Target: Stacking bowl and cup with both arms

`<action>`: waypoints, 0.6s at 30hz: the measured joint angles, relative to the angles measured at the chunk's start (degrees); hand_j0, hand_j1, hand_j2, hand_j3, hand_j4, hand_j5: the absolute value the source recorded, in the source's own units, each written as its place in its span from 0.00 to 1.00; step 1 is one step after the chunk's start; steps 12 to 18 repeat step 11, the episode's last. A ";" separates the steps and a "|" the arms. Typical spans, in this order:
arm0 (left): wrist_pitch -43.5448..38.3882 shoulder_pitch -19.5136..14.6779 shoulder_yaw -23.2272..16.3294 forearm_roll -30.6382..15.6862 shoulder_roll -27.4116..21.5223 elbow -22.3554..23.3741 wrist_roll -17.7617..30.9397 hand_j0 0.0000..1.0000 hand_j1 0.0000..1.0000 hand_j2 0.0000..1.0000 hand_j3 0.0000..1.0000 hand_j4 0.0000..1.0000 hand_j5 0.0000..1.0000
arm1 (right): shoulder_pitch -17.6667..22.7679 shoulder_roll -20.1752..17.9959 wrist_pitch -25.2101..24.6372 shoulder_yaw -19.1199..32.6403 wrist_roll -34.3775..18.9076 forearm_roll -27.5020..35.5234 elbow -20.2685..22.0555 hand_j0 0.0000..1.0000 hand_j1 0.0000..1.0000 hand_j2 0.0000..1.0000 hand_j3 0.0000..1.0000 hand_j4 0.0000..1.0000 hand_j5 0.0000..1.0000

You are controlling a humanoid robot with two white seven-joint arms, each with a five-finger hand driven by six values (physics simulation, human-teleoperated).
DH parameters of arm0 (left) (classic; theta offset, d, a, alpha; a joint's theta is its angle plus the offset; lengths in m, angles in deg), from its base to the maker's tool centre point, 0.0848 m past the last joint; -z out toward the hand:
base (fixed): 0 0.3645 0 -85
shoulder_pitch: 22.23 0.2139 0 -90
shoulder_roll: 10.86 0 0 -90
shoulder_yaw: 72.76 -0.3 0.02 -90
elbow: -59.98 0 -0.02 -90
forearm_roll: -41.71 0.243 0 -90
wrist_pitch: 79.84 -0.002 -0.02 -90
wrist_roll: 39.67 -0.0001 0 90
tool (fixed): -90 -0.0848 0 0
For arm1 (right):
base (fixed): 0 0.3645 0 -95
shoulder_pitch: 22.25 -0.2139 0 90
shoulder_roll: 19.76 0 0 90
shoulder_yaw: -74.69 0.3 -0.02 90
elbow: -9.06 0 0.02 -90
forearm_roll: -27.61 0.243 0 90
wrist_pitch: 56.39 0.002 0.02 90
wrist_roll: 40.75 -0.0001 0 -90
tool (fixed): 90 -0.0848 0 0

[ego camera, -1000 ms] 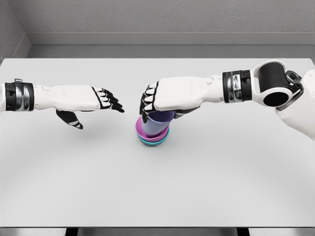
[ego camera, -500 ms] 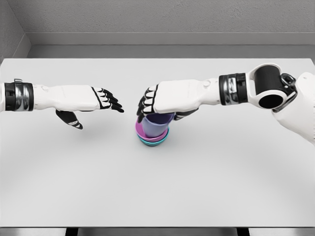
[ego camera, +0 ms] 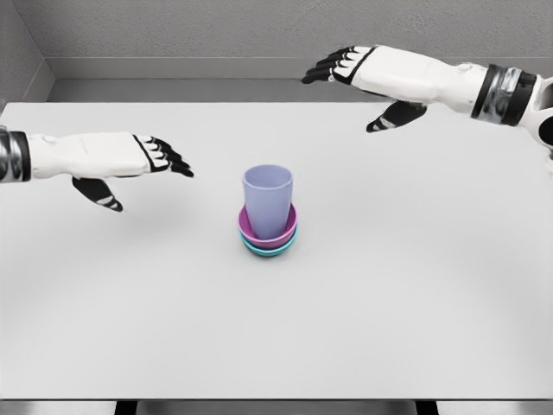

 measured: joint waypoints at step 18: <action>0.01 2.11 0.26 0.11 -0.28 0.51 0.00 1.00 1.00 1.00 1.00 1.00 1.00 | 0.53 -0.27 0.09 2.55 -0.02 -4.87 -11.73 1.00 1.00 1.00 1.00 1.00 1.00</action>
